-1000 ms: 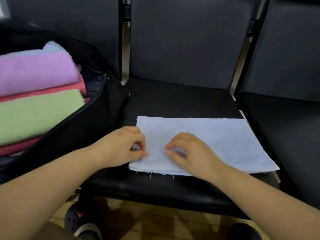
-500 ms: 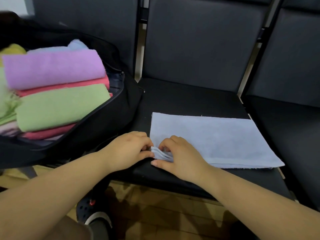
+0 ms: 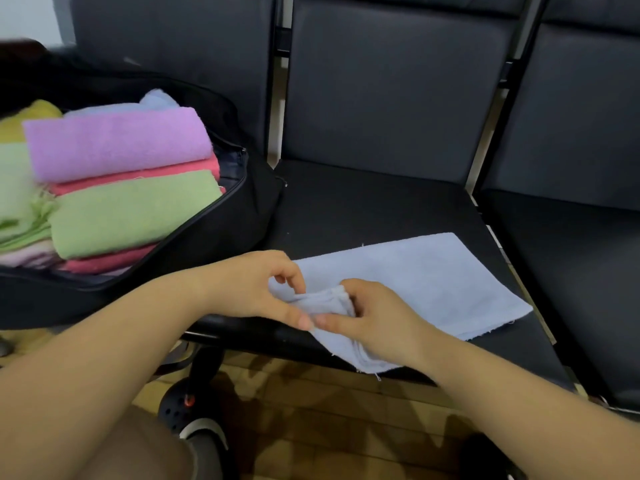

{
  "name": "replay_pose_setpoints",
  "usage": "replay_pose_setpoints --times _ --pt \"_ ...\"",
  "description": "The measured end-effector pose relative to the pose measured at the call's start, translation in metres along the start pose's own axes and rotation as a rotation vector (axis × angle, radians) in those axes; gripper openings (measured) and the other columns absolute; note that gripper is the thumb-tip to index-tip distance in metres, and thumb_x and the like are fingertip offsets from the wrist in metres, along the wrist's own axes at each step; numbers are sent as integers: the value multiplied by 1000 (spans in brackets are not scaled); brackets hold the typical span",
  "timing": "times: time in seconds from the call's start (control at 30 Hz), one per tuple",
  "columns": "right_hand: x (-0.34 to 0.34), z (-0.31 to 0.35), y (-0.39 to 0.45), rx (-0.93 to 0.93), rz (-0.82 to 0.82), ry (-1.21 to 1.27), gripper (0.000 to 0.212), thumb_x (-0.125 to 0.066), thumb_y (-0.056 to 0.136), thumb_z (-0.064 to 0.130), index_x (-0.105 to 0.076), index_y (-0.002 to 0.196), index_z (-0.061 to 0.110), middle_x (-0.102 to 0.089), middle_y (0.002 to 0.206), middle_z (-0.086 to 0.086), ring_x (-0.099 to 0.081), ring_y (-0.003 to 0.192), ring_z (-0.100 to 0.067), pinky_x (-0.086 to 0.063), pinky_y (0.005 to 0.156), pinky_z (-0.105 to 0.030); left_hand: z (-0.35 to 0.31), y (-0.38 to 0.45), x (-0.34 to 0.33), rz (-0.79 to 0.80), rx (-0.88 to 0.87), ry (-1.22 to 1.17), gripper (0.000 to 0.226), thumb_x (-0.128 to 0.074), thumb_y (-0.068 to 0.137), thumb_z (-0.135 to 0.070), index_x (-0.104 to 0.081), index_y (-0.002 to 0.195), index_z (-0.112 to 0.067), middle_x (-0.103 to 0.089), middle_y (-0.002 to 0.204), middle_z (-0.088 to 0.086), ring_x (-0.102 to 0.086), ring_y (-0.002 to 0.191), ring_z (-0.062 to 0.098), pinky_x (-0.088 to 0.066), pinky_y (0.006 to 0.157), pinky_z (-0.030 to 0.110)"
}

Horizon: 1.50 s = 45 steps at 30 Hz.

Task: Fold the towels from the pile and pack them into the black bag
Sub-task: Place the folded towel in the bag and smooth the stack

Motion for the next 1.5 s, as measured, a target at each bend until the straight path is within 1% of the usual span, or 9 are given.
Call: replay_pose_setpoints --times 0.1,0.23,0.5,0.63,0.77,0.87,1.13,1.27,1.5 --pt "27 -8 -12 -58 30 116 48 -69 82 40 -55 87 -5 -52 70 -8 -50 63 -15 -42 59 -26 9 9 0 40 49 281 31 -76 70 -52 -52 87 -41 -50 98 -17 -50 94 2 -45 88 27" --pt "64 -27 -30 -151 133 128 42 -67 82 42 -63 98 4 -69 97 -12 -68 89 -22 -58 80 -34 18 19 18 -9 133 187 18 -79 73 -38 -66 81 -29 -67 83 -8 -63 80 8 -52 83 35" --pt "127 -64 -58 -205 55 169 21 -68 85 34 -70 77 15 -70 74 6 -66 74 -9 -56 87 -33 -28 55 53 -203 -29 -309 78 -73 30 -83 -72 75 -19 -62 66 1 -54 65 4 -45 68 19" --pt "166 -79 -66 -238 -56 207 22 -66 85 34 -71 87 12 -74 83 0 -69 76 -11 -56 82 -30 -67 85 59 -346 -85 -466 59 -74 41 -79 -68 68 -26 -50 51 -7 -43 44 4 -41 49 16" --pt "198 -97 -70 -291 -201 245 22 -64 87 31 -70 89 9 -75 82 -1 -71 73 -12 -57 79 -28 -91 115 58 -540 -56 -500 17 -66 86 -37 -64 79 -21 -58 53 -7 -50 47 5 -43 61 25" --pt "212 -117 -67 -371 -313 227 21 -66 88 29 -69 89 8 -74 80 -3 -72 70 -11 -58 75 -26 -108 137 46 -626 -66 -484 10 -61 91 -29 -62 84 -22 -63 58 -8 -55 51 1 -47 62 22" --pt "220 -179 -61 -735 -294 -53 30 -62 91 31 -66 102 3 -71 98 -15 -66 80 -22 -53 75 -32 -76 178 -23 -357 177 -191 45 -62 89 -38 -48 129 -25 -51 121 -5 -51 104 10 -40 87 26" --pt "196 -176 -59 -760 -196 64 33 -62 92 33 -56 111 7 -71 93 -11 -64 69 -17 -56 67 -29 -58 171 -35 -199 263 -56 36 -66 87 -35 -47 115 -21 -53 113 -3 -53 98 14 -42 83 27" --pt "191 -164 -58 -508 -305 -87 61 -66 86 42 -39 138 27 -57 122 5 -56 103 -11 -43 84 -25 -62 129 -48 58 254 17 19 -65 87 -38 -56 89 -22 -59 90 -6 -57 77 9 -48 66 23"
Point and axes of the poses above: each hand's wrist, its own y-axis towards the middle knuckle, its own x-axis out of the back of the hand, z = x × y, the point moved 8 cm from there along y, towards the middle knuckle
